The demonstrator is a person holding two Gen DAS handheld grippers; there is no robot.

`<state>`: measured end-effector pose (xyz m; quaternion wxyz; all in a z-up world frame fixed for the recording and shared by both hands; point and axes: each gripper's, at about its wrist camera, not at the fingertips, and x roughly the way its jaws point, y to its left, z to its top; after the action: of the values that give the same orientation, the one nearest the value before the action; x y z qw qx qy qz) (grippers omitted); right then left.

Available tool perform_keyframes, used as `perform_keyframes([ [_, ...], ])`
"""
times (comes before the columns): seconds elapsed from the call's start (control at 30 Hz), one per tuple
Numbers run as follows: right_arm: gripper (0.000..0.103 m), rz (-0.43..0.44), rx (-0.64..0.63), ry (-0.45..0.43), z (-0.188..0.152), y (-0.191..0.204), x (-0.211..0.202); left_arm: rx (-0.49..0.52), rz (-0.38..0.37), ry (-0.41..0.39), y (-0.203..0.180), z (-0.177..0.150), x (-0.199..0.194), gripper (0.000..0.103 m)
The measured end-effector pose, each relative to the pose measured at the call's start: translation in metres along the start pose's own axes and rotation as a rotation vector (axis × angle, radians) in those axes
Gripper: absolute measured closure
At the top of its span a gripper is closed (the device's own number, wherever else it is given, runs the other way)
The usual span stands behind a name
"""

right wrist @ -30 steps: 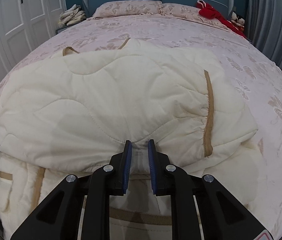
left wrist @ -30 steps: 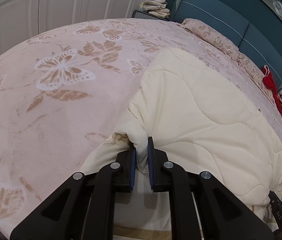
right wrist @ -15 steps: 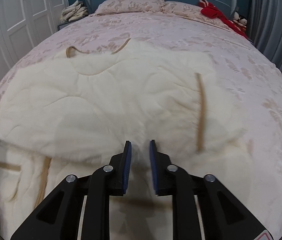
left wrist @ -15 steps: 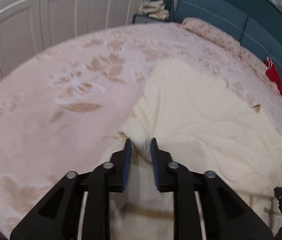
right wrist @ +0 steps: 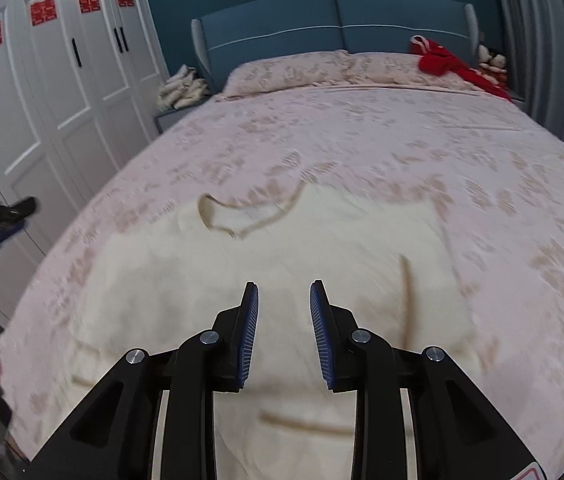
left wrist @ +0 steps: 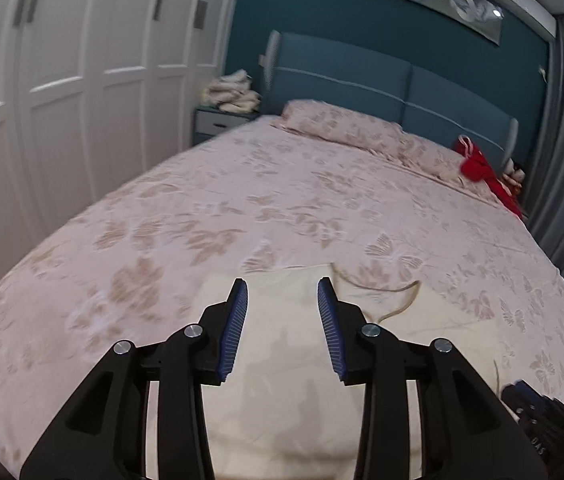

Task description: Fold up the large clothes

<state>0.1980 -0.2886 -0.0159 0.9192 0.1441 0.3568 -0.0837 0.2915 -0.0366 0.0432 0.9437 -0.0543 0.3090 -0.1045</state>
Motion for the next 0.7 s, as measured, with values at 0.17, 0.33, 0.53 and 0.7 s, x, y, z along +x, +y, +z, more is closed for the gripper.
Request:
perform_keyframes([
  [0.17, 0.076, 0.045, -0.019, 0.019, 0.033, 0.015, 0.056, -0.008, 0.023, 0.111, -0.013, 0.006, 0.077, 0.068],
  [0.33, 0.068, 0.098, -0.076, 0.091, 0.052, 0.045, 0.132, -0.076, 0.090, 0.179, 0.009, 0.001, 0.148, 0.068],
  [0.53, 0.067, 0.145, -0.075, 0.179, 0.066, 0.080, 0.212, -0.106, 0.152, 0.254, 0.038, -0.013, 0.210, 0.068],
  [0.7, 0.067, 0.174, -0.059, 0.248, 0.070, 0.099, 0.259, -0.123, 0.152, 0.258, 0.050, -0.026, 0.228, 0.068],
])
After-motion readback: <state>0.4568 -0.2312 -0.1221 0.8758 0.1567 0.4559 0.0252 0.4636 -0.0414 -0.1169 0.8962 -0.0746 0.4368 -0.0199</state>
